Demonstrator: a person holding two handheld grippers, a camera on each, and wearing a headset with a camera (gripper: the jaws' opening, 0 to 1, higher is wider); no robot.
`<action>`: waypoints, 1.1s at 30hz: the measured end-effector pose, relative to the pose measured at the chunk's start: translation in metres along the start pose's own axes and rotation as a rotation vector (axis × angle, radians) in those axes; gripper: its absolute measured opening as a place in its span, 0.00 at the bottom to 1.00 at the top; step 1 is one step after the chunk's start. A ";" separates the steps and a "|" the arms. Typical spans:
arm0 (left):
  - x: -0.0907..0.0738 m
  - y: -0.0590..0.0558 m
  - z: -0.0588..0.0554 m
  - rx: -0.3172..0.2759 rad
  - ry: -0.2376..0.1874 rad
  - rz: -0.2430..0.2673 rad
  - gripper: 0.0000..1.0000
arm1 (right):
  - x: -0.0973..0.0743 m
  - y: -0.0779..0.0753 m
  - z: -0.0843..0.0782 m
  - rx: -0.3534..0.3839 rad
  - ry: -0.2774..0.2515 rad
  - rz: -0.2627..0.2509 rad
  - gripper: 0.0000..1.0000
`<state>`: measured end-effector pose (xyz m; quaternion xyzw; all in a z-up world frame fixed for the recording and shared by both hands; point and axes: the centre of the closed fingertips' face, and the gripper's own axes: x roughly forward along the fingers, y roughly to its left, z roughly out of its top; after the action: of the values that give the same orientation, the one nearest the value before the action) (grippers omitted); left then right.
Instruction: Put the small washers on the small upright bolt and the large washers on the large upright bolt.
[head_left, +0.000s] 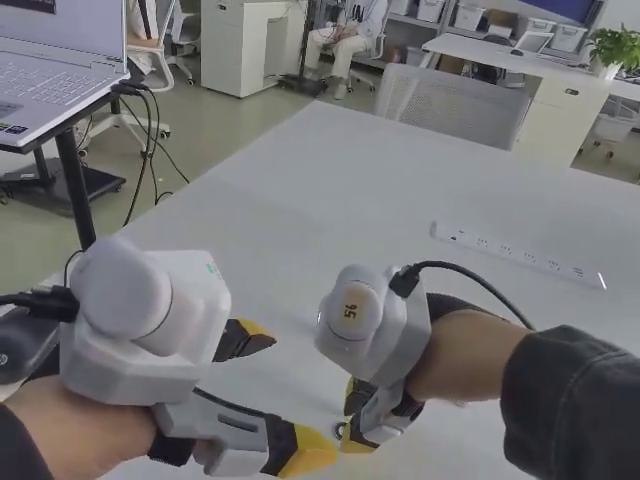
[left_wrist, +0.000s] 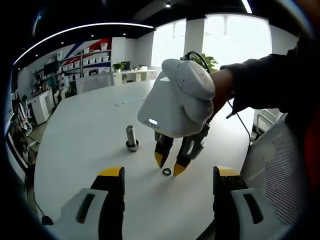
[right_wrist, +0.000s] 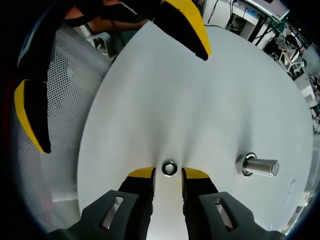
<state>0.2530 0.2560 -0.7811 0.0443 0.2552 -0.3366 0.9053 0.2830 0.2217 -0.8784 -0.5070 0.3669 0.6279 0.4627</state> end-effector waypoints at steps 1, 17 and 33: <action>0.000 0.000 0.000 -0.001 -0.001 0.000 0.72 | 0.000 0.000 -0.001 -0.002 0.004 -0.001 0.22; -0.001 0.001 0.002 -0.003 -0.005 0.002 0.71 | 0.000 0.000 0.003 -0.008 -0.002 -0.014 0.15; -0.003 0.001 0.001 -0.005 -0.002 0.002 0.71 | 0.000 0.001 0.004 0.008 -0.023 -0.017 0.15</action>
<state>0.2522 0.2585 -0.7792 0.0418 0.2551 -0.3350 0.9061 0.2810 0.2254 -0.8774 -0.5009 0.3598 0.6284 0.4741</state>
